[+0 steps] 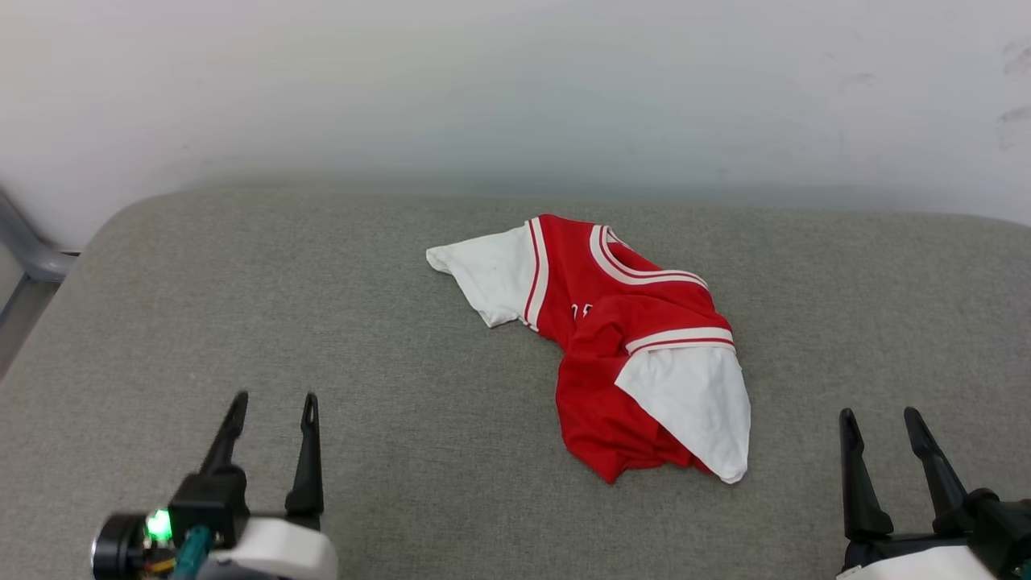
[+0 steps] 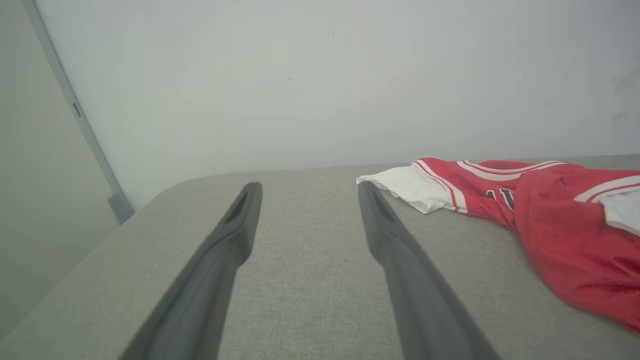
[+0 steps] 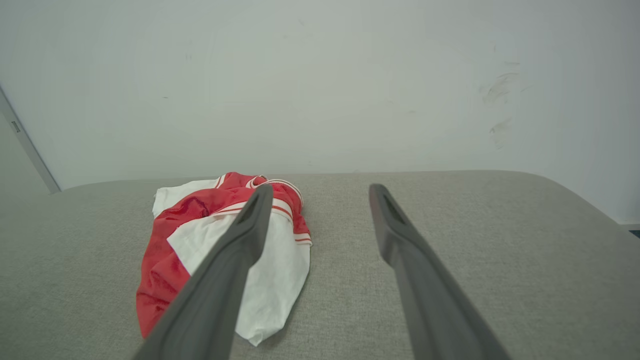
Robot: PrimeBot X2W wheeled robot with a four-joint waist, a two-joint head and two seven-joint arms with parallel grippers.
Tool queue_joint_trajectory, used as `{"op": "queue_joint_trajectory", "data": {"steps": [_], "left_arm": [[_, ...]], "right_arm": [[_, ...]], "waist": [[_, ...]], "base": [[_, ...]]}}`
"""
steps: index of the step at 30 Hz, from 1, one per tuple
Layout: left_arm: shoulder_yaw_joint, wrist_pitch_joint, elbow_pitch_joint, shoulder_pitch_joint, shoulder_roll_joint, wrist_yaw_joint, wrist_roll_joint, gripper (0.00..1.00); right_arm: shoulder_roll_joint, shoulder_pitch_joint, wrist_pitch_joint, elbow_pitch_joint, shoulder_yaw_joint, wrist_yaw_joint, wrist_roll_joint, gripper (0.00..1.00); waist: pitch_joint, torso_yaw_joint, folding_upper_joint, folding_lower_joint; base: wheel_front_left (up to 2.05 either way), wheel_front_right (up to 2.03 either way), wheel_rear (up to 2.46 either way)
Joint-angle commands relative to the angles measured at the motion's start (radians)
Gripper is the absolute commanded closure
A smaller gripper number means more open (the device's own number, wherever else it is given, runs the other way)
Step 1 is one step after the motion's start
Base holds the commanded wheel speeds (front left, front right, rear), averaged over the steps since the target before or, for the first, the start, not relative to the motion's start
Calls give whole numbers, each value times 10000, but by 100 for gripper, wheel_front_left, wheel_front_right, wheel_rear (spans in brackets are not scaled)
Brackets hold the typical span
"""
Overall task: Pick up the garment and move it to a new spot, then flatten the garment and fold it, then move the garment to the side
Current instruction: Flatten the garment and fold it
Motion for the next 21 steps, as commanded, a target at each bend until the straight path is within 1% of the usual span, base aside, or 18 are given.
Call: {"op": "queue_joint_trajectory", "data": {"steps": [1, 4, 9, 12, 14, 18, 21], "left_arm": [[57, -26, 29, -432, 189, -147, 131, 0], [94, -26, 186, -1228, 403, -468, 110, 0], [150, -26, 613, -3039, 939, -986, 18, 0], [170, -25, 1060, -4257, 1230, -1218, -274, 0], [50, 25, 1373, -5093, 1531, -1344, -379, 0], [-441, 646, 1979, -6690, 2175, -1479, -555, 0], [-1032, 1285, 2300, -7823, 2577, -1521, -836, 0]], "right_arm": [[20, -97, -20, -36, 20, -7, -30, 0], [20, -255, -20, -127, 40, -7, -108, 0], [20, -600, -20, -292, 97, -7, -199, 0], [20, -841, -20, -385, 103, -7, -198, 0], [20, -988, -20, -448, 140, -7, -202, 0], [22, -1294, -20, -604, 146, -7, -169, 0], [22, -1529, -20, -712, 136, -7, -103, 0]], "waist": [[82, -68, -1, 0], [318, -195, -1, 0], [950, -516, -1, 0], [1400, -746, -1, 0], [1707, -903, -1, 0], [2345, -1195, -1, 0], [2837, -1393, -1, 0]], "base": [[0, 0, 0], [0, 0, 0], [0, 0, 0], [0, 0, 0], [0, 0, 0], [0, 0, 0], [0, 0, 0]]}}
